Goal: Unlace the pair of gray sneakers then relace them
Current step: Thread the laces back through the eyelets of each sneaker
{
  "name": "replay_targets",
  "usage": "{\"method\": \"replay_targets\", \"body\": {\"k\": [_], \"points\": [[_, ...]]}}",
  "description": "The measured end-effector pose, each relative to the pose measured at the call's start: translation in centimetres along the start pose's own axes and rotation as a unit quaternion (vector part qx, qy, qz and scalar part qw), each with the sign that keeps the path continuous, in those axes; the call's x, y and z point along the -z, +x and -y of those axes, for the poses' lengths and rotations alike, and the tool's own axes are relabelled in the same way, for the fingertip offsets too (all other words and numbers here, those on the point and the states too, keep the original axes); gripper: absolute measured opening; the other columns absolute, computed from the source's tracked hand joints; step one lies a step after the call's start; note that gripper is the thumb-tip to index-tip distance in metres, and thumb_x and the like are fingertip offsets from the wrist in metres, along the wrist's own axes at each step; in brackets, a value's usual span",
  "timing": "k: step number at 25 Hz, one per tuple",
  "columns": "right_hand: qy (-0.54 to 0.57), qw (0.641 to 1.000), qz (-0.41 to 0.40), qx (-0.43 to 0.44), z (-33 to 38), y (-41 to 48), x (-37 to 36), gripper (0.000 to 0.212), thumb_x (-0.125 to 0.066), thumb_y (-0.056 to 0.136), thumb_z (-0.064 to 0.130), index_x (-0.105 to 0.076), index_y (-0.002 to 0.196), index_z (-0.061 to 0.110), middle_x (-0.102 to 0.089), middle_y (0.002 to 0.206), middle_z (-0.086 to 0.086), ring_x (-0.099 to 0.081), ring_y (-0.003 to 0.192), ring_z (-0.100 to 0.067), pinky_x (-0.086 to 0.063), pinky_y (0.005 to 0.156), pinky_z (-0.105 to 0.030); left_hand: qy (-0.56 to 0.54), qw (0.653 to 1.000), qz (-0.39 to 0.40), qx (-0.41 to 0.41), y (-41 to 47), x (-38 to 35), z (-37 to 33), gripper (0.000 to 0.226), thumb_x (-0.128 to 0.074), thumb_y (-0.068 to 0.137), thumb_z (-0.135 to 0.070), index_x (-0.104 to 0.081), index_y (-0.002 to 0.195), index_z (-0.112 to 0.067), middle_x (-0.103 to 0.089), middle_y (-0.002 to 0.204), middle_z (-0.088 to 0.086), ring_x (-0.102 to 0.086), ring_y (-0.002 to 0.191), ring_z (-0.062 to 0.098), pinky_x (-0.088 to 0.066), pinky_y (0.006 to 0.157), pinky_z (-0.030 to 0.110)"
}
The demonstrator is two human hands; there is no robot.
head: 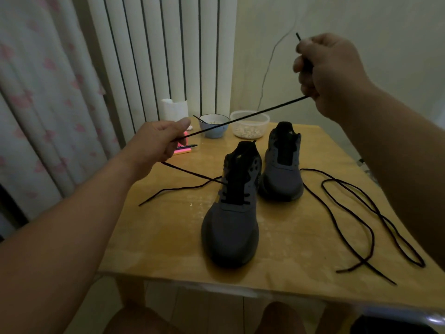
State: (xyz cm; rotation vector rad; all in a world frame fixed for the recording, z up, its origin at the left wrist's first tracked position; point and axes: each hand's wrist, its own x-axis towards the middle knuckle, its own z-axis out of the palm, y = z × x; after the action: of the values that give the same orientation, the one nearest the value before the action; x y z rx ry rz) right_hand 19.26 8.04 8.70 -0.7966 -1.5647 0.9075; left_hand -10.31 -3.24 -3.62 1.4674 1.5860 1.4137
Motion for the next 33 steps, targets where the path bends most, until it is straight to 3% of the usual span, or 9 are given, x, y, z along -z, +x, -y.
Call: {"method": "replay_targets", "body": {"k": [4, 9, 13, 16, 18, 21, 26, 30, 33], "points": [[-0.015, 1.000, 0.002, -0.015, -1.5, -0.5, 0.6, 0.010, -0.052, 0.107, 0.018, -0.060, 0.102, 0.013, -0.062, 0.071, -0.001, -0.038, 0.047, -0.011, -0.029, 0.046, -0.027, -0.017, 0.999, 0.050, -0.009, -0.3, 0.0, -0.2, 0.059, -0.061, 0.100, -0.049, -0.064, 0.100, 0.010, -0.036, 0.061, 0.003, -0.033, 0.053, 0.014, -0.034, 0.051, 0.021], [-0.062, 0.998, 0.032, -0.013, -1.7, -1.8, 0.6, 0.012, -0.054, 0.106, 0.020, -0.063, 0.102, 0.014, -0.063, 0.072, -0.001, -0.042, 0.047, -0.009, -0.033, 0.046, -0.025, 0.033, 0.987, 0.140, 0.066, -0.9, -0.1, -0.1, 0.046, -0.062, 0.099, -0.045, -0.066, 0.087, -0.001, -0.041, 0.057, 0.004, -0.037, 0.049, 0.016, -0.034, 0.049, 0.025], [-0.107, 0.983, 0.145, -0.035, -2.3, -5.3, -3.1, 0.014, -0.058, 0.106, 0.023, -0.068, 0.105, 0.014, -0.069, 0.082, -0.001, -0.056, 0.059, -0.009, -0.047, 0.056, -0.023, 0.206, 0.977, 0.027, 0.034, -2.1, -2.3, 0.2, 0.040, -0.054, 0.105, -0.052, -0.074, 0.109, -0.017, -0.072, 0.093, -0.001, -0.069, 0.090, 0.020, -0.054, 0.080, 0.033], [-0.103, 0.976, 0.187, 0.030, -2.6, -6.8, -7.7, 0.013, -0.064, 0.102, 0.025, -0.074, 0.105, 0.017, -0.076, 0.092, 0.001, -0.071, 0.081, -0.006, -0.058, 0.075, -0.028, -0.117, 0.988, 0.093, -0.028, -2.1, -4.8, -3.8, 0.044, -0.041, 0.110, -0.049, -0.064, 0.136, -0.021, -0.073, 0.123, 0.004, -0.068, 0.119, 0.021, -0.051, 0.108, 0.044], [-0.082, 0.978, 0.183, 0.062, -2.6, -6.9, -9.7, 0.014, -0.066, 0.101, 0.020, -0.076, 0.105, 0.012, -0.077, 0.093, -0.003, -0.075, 0.086, -0.013, -0.063, 0.081, -0.036, -0.279, 0.952, 0.128, -0.016, -1.8, -5.5, -5.8, 0.045, -0.037, 0.113, -0.042, -0.062, 0.137, -0.014, -0.073, 0.118, 0.010, -0.069, 0.107, 0.026, -0.058, 0.098, 0.043], [-0.091, 0.974, 0.195, 0.063, -3.4, -6.8, -9.9, 0.016, -0.064, 0.103, 0.025, -0.076, 0.111, 0.018, -0.077, 0.100, 0.004, -0.072, 0.095, -0.007, -0.057, 0.080, -0.025, -0.211, 0.975, 0.066, 0.006, -2.0, -5.2, -6.0, 0.032, -0.042, 0.113, -0.037, -0.062, 0.110, -0.012, -0.052, 0.074, 0.000, -0.043, 0.057, 0.013, -0.039, 0.047, 0.024], [-0.136, 0.969, 0.183, -0.096, -5.7, -8.3, -7.4, 0.015, -0.059, 0.105, 0.023, -0.072, 0.107, 0.017, -0.076, 0.097, 0.000, -0.073, 0.078, -0.014, -0.057, 0.071, -0.032, 0.047, 0.964, -0.261, -0.029, 0.5, 3.4, -4.9, 0.025, -0.041, 0.099, -0.034, -0.052, 0.077, -0.030, -0.045, 0.071, -0.004, -0.041, 0.060, 0.015, -0.036, 0.063, 0.038], [-0.419, 0.851, 0.313, -0.052, -7.1, -9.5, -6.9, 0.014, -0.065, 0.100, 0.026, -0.078, 0.103, 0.023, -0.073, 0.094, 0.006, -0.068, 0.085, -0.010, -0.061, 0.075, -0.029, 0.322, 0.939, -0.088, -0.079, 0.0, 1.2, -2.9, 0.023, -0.042, 0.109, -0.019, -0.064, 0.104, -0.020, -0.063, 0.102, 0.007, -0.051, 0.080, 0.015, -0.038, 0.074, 0.031], [-0.458, 0.830, 0.317, -0.008, -7.5, -10.0, -7.2, 0.014, -0.068, 0.098, 0.025, -0.080, 0.105, 0.024, -0.072, 0.093, 0.009, -0.065, 0.085, -0.006, -0.059, 0.076, -0.029, 0.223, 0.970, 0.080, -0.054, -4.1, -6.0, 1.1, 0.026, -0.044, 0.112, -0.025, -0.066, 0.126, -0.025, -0.067, 0.100, -0.008, -0.060, 0.086, 0.001, -0.045, 0.075, 0.025]]}}
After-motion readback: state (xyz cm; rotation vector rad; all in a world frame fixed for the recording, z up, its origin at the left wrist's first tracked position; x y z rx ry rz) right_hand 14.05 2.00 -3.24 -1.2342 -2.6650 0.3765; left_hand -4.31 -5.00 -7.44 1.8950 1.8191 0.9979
